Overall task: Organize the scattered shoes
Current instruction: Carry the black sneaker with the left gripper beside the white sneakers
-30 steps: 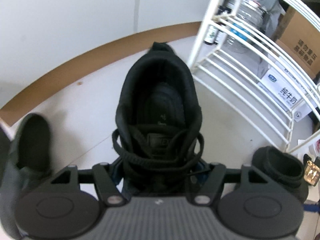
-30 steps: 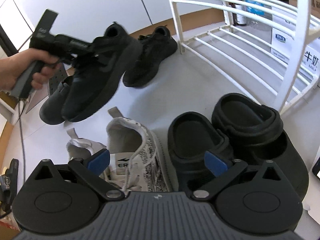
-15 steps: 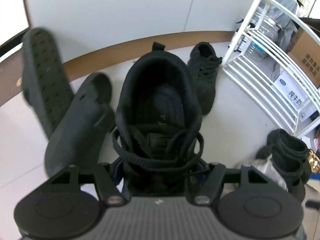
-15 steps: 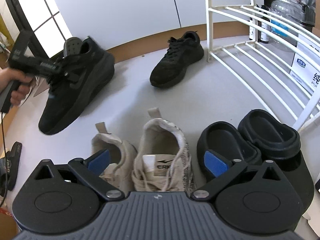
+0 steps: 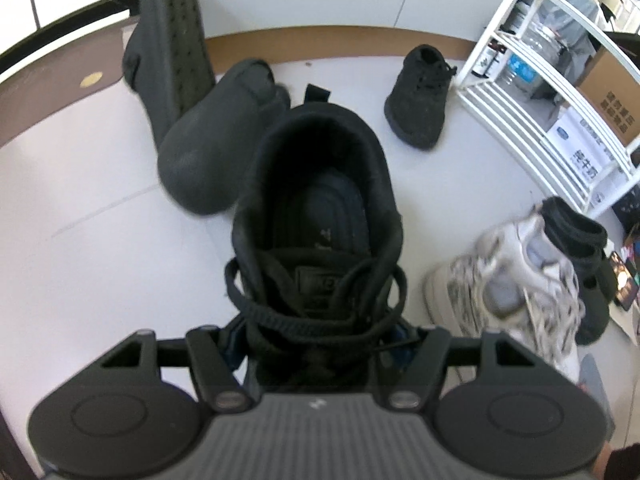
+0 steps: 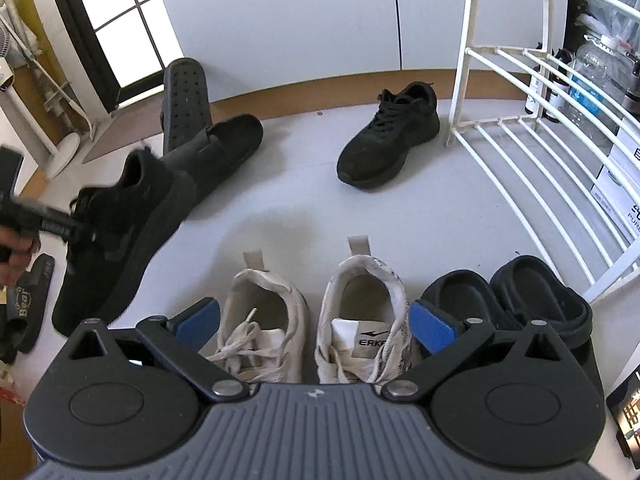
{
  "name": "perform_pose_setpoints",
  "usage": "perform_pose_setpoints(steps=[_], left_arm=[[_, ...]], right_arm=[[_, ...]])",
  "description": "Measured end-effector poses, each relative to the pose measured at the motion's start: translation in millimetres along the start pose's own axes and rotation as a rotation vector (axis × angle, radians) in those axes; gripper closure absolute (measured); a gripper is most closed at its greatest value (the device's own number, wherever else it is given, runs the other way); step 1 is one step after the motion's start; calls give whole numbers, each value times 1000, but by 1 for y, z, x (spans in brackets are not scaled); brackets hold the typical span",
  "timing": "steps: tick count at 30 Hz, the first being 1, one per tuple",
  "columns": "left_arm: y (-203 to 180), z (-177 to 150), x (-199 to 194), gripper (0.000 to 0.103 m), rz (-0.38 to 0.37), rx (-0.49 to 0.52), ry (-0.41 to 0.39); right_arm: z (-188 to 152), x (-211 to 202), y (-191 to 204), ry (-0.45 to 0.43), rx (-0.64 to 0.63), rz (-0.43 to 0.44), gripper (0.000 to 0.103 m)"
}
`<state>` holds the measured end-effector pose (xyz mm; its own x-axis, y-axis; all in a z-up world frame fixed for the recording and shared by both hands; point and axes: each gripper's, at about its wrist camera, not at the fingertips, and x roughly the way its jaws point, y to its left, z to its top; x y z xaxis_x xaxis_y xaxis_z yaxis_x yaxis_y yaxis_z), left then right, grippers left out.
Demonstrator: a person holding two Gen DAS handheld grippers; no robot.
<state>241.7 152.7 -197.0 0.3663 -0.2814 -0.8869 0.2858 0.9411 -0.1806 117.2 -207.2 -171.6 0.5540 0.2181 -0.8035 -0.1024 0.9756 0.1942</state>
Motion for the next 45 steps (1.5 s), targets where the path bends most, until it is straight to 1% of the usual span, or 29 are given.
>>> perform_pose_setpoints(steps=[5, 8, 13, 18, 22, 26, 29, 35, 38, 41, 43, 45], left_arm=[[0, -29, -1, 34, -17, 2, 21], [-3, -43, 3, 35, -21, 23, 39], [-6, -58, 9, 35, -21, 44, 68], [-8, -66, 20, 35, -52, 44, 60], [-13, -72, 30, 35, -76, 50, 69], [-27, -77, 40, 35, -94, 65, 81], [-42, -76, 50, 35, -101, 96, 88], [-55, -75, 59, 35, -121, 101, 72], [-59, -77, 65, 35, -112, 97, 79], [-65, -80, 69, 33, -80, 112, 86], [-68, -79, 71, 28, -58, 111, 103], [-73, -79, 73, 25, -29, 130, 121]], right_arm=[[-17, -1, 14, 6, -34, 4, 0], [-24, 2, 22, 23, -56, 13, 0], [-28, 8, 33, 49, -93, 25, 0], [-32, 18, 31, 78, -83, 28, 0], [-37, 27, 31, 107, -78, 22, 0], [-39, 30, 30, 113, -68, 26, 0], [-40, 32, 30, 115, -62, 33, 0], [-38, 36, 26, 128, -41, 43, 0], [-39, 39, 23, 132, -33, 40, 0], [-40, 39, 23, 136, -35, 43, 0], [-40, 38, 23, 134, -40, 44, 0], [-40, 37, 23, 132, -44, 45, 0]])
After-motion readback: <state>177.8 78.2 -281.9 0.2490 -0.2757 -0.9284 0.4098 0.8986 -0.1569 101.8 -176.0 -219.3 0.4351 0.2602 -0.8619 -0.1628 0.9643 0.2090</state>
